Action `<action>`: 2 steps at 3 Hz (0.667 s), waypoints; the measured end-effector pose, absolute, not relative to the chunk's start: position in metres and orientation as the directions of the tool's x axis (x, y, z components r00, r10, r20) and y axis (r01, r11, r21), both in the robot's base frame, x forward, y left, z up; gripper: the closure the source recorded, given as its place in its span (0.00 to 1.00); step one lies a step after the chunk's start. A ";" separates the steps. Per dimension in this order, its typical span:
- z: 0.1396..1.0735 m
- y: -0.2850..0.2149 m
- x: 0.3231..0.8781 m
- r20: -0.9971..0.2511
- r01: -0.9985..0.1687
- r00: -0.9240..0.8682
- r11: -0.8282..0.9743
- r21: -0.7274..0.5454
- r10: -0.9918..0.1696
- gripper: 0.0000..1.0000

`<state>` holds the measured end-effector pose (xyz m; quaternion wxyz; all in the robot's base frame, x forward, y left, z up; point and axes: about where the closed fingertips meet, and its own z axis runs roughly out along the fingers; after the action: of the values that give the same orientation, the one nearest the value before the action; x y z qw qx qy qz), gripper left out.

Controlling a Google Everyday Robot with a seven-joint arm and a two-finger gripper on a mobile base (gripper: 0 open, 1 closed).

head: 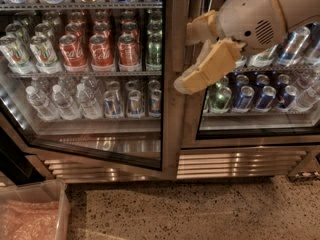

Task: Open left fridge door

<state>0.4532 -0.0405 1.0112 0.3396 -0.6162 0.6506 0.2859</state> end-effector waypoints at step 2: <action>1.021 -0.041 0.448 -0.794 -0.996 -0.010 0.077 -0.047 -0.608 0.30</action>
Offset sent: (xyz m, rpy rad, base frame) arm -0.0569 -0.0467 0.0234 0.0888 0.0003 0.0523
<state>0.4485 -0.0415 1.0208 0.3396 -0.6162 0.6506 0.2859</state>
